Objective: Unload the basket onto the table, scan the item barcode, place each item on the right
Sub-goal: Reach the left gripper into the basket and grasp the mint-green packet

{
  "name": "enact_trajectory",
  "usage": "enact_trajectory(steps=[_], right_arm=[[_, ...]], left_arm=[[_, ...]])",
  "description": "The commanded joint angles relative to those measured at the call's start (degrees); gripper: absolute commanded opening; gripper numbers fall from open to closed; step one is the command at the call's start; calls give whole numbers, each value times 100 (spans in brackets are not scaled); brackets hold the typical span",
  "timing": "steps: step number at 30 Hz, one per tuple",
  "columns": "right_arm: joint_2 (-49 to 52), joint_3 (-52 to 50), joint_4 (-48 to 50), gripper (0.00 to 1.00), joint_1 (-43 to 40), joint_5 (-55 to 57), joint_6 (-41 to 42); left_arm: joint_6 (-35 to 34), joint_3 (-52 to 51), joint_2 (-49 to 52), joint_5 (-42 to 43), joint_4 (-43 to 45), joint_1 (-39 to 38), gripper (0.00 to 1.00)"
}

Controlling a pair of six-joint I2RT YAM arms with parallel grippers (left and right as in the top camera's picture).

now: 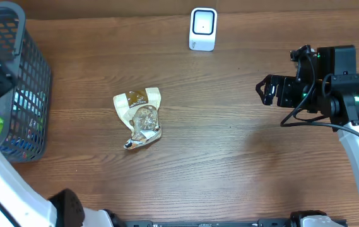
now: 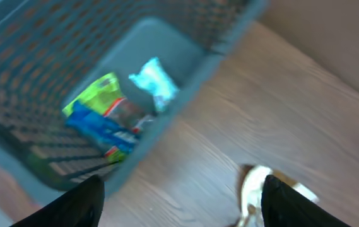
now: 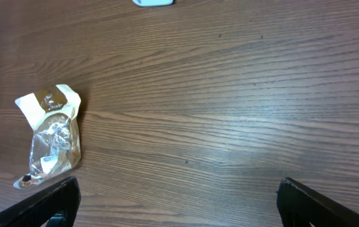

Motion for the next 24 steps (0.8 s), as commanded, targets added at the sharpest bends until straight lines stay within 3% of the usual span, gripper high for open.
enact_trajectory(steps=[1, 8, 24], right_arm=[[-20, 87, 13, 100, 28, -35, -2], [-20, 87, 70, 100, 28, -35, -2], [-15, 85, 192, 100, 28, -31, 13]], left_arm=[[-387, 0, 361, -96, 52, 750, 70], [-568, 0, 1143, 544, 225, 1596, 69], [-564, -2, 2411, 632, 1311, 1453, 72]])
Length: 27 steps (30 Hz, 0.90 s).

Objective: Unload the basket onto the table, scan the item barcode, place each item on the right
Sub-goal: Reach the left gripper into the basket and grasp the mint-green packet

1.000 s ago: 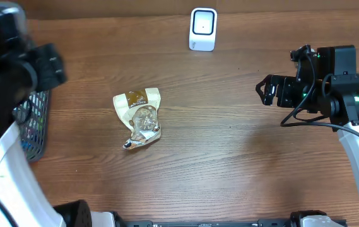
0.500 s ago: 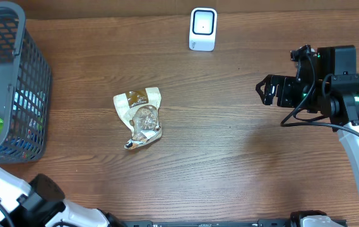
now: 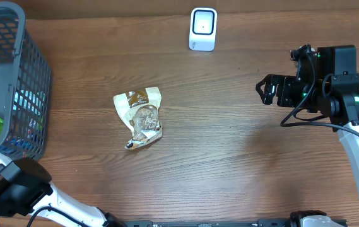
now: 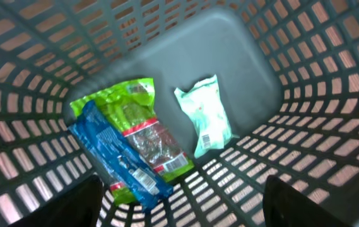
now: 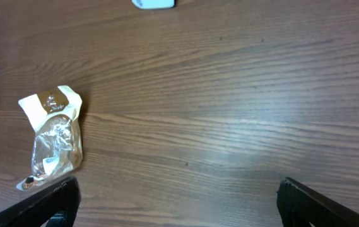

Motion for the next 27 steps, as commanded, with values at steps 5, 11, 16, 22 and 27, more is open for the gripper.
enact_trajectory(steps=[5, 11, 16, 22, 27], right_arm=[[-13, 85, 205, 100, 28, -31, 17], [-13, 85, 201, 100, 28, -35, 20], [-13, 87, 186, 100, 28, -35, 20], [-13, 87, 175, 100, 28, -33, 20], [-13, 87, 197, 100, 28, -33, 20]], left_arm=[[-96, 4, 922, 68, 442, -426, 72], [-103, 4, 1335, -4, 837, -796, 69], [-101, 7, 1346, -229, 1051, -990, 71], [-103, -22, 1349, -382, 1196, -1029, 72], [-101, -33, 1349, -570, 1252, -1029, 75]])
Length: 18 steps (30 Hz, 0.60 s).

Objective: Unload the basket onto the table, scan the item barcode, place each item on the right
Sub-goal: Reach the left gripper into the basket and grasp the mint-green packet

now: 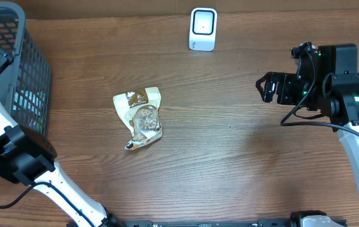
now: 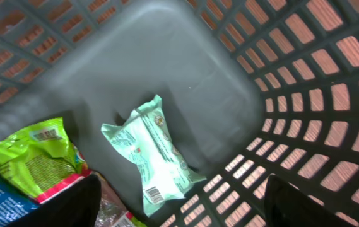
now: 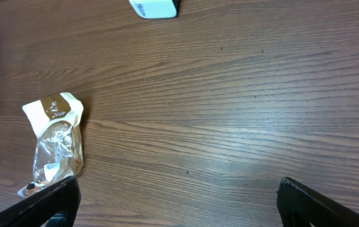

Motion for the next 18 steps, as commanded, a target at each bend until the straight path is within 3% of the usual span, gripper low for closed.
enact_trajectory(steps=[1, 18], right_arm=[[-13, 85, 28, 100, 26, -33, 15], [-11, 85, 96, 100, 26, -33, 15]], left_arm=[[-81, -31, -44, -240, 55, -17, 76], [-101, -254, 142, -219, 474, -37, 78]])
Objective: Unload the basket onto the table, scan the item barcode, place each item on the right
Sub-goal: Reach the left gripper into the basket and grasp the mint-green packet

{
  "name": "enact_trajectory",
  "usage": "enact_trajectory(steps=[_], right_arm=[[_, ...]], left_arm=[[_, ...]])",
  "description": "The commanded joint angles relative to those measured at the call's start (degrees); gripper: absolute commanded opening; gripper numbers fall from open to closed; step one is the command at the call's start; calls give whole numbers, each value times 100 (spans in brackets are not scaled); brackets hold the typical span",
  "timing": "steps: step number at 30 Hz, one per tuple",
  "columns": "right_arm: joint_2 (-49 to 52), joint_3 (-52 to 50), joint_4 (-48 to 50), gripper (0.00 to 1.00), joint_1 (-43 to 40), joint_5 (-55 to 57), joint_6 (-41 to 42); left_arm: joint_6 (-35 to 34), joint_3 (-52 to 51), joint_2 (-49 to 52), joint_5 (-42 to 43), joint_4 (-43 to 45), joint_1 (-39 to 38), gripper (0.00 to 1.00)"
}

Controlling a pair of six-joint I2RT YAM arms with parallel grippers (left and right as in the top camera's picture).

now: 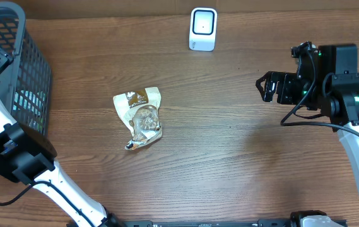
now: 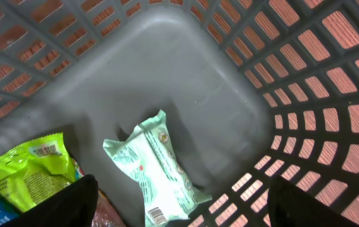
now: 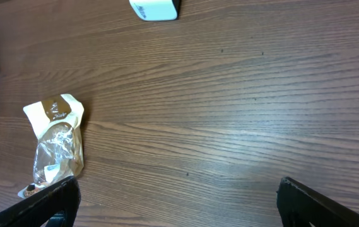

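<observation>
Inside the grey mesh basket [image 1: 31, 75] at the table's left, my left gripper [image 2: 182, 214] hangs open above a pale green packet [image 2: 154, 170] whose barcode faces up at its near end. A bright green bag [image 2: 24, 170] and a blue packet lie beside it. The white scanner [image 1: 203, 28] stands at the table's far edge. A tan and clear snack bag [image 1: 138, 116] lies on the wood left of centre. Over the table's right side my right gripper [image 3: 176, 208] is open and holds nothing, far from the snack bag [image 3: 53, 145].
The basket's mesh walls [image 2: 318, 94] rise close around my left gripper on all sides. The scanner [image 3: 154, 9] sits at the top edge of the right wrist view. Brown wooden tabletop [image 1: 229, 164] stretches between the snack bag and my right arm.
My left gripper has shifted only slightly inside the basket; the pale green packet sits a little lower in its view. The right arm and the snack bag are where they were.
My left gripper was first beside the basket's rim, with the table and snack bag still in its view. Then it looked down into the basket at all three packets. After that it was closer to the pale green packet, where it remains, open. The right gripper stayed open throughout.
</observation>
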Motion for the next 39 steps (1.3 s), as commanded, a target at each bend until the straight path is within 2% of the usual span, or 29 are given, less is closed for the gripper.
enact_trajectory(steps=[1, 21, 32, 33, 39], right_arm=[[-7, 85, 72, 100, 28, -31, 17], [2, 85, 72, 100, 28, -31, 17], [348, 85, 2, 100, 28, -160, 17], [398, 85, -9, 100, 28, -175, 17], [437, 85, -20, 100, 28, -328, 13]], left_arm=[[-101, -35, 74, -74, 46, -39, 78], [-153, -28, 15, 125, -221, 42, 77], [-446, -31, 52, 120, -149, 459, 84], [-444, -31, 96, 125, -153, 457, 88], [-420, -33, 708, 162, -339, 448, 92]])
